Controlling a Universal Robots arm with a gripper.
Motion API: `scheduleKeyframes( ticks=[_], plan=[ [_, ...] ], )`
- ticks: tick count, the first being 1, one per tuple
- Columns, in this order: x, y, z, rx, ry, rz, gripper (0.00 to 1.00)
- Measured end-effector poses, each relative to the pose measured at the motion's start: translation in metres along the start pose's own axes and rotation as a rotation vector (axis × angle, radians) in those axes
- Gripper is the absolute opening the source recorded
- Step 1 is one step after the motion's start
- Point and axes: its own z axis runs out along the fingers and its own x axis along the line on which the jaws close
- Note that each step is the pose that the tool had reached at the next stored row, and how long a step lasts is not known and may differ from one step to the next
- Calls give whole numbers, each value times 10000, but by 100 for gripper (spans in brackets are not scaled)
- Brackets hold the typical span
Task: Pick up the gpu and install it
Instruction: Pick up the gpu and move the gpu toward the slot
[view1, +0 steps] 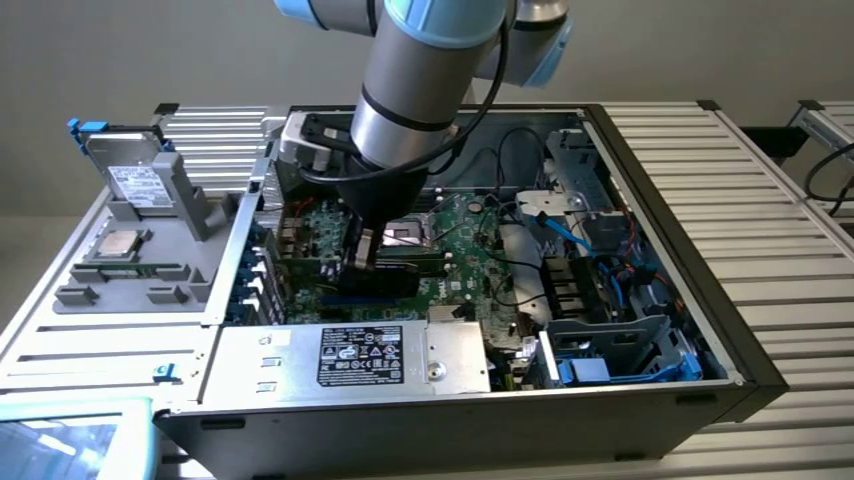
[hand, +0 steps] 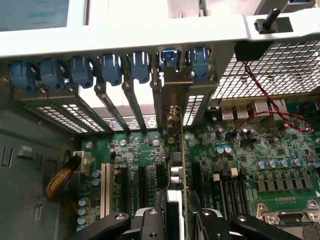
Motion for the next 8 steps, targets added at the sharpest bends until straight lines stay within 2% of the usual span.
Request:
scheduleKeyframes(
  ticks=[8],
  plan=[
    [0,-3,13,0,0,3,28]
  ],
)
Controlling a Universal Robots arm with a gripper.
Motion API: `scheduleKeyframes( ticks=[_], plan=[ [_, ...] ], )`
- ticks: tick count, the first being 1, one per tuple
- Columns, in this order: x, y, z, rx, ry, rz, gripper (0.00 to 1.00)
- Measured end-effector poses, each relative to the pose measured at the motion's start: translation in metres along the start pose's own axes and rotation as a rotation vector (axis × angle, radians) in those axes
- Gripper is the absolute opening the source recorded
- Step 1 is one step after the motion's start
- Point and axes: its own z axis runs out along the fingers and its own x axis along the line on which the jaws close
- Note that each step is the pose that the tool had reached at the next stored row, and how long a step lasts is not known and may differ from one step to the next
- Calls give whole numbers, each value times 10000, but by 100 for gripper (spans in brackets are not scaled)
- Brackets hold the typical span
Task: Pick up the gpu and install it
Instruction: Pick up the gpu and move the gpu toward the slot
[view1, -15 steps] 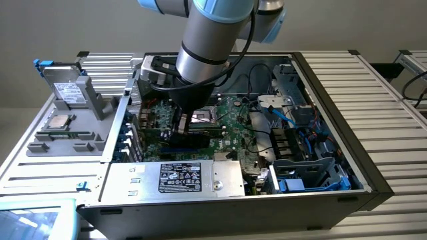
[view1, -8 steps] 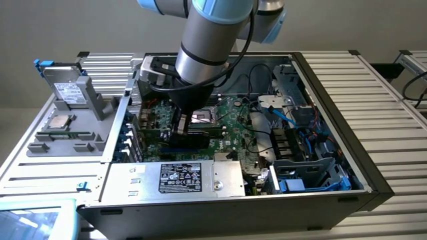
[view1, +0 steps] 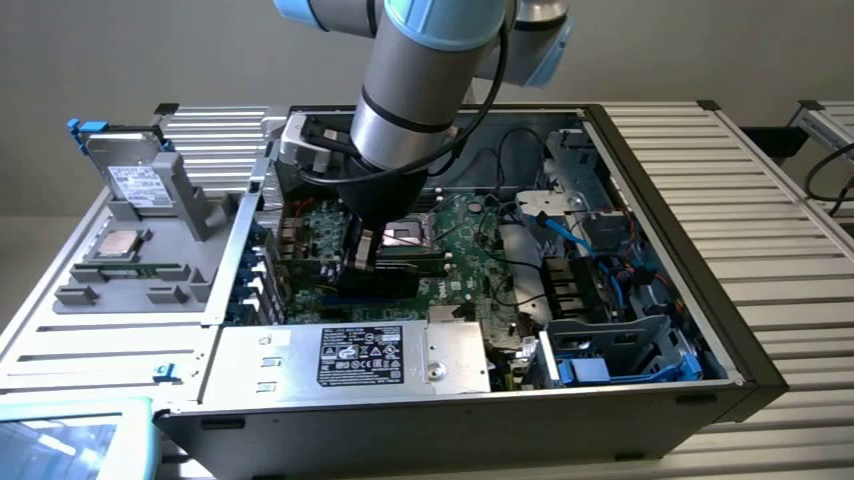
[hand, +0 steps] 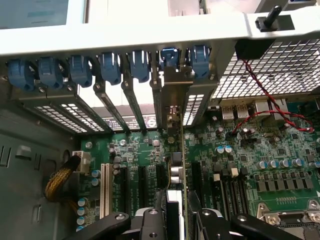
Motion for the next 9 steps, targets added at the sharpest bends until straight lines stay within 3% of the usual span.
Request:
scheduleKeyframes(
  ticks=[9],
  plan=[
    [-12,1,9,0,-4,-1,28]
  ],
)
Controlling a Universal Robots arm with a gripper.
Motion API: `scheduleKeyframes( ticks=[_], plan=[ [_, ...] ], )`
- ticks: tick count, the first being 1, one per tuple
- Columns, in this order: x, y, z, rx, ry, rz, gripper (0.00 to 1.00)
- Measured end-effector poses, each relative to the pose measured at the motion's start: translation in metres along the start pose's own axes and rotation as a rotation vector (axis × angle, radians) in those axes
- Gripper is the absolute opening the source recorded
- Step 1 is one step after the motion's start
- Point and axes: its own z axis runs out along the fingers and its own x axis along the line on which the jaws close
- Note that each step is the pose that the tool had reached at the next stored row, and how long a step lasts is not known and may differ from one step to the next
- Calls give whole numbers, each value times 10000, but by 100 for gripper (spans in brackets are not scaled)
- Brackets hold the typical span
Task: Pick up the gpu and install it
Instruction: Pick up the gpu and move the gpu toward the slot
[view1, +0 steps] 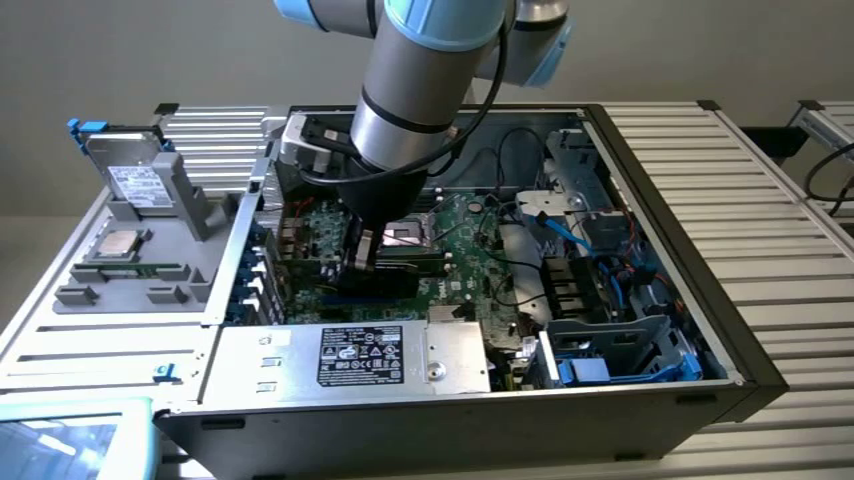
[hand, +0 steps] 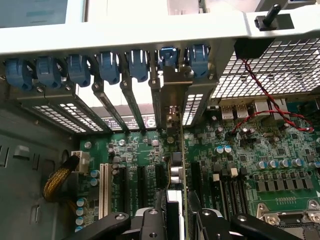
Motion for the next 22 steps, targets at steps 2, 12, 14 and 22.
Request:
scheduleKeyframes(
  ticks=[2,12,14,22],
  plan=[
    [0,6,3,-1,3,0,28],
    [-1,9,10,7,-2,-2,28],
    [-1,10,10,13,-3,-1,28],
    [-4,11,10,86,-9,-2,28]
  ],
)
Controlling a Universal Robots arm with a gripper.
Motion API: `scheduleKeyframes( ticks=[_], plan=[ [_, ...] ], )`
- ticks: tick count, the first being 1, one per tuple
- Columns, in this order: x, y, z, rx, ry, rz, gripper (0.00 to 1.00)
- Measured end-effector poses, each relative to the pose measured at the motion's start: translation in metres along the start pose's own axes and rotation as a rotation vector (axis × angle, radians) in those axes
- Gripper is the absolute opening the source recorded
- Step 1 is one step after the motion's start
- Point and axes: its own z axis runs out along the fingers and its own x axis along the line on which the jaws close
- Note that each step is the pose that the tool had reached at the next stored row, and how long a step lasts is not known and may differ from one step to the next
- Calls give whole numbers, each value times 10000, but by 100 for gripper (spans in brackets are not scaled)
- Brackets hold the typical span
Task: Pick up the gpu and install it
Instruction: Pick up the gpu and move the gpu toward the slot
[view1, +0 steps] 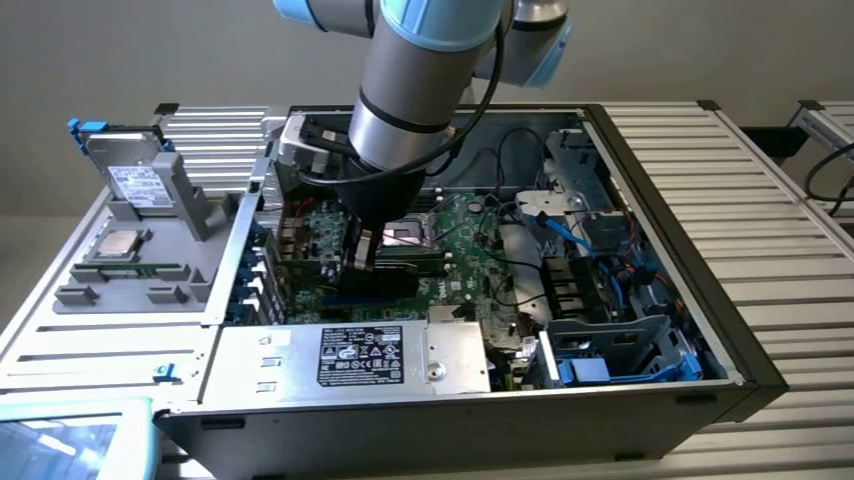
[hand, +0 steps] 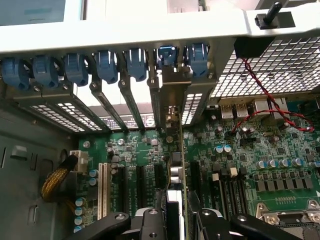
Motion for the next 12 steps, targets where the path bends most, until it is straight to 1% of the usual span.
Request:
scheduleKeyframes(
  ticks=[12],
  plan=[
    [2,16,12,-1,1,1,28]
  ],
)
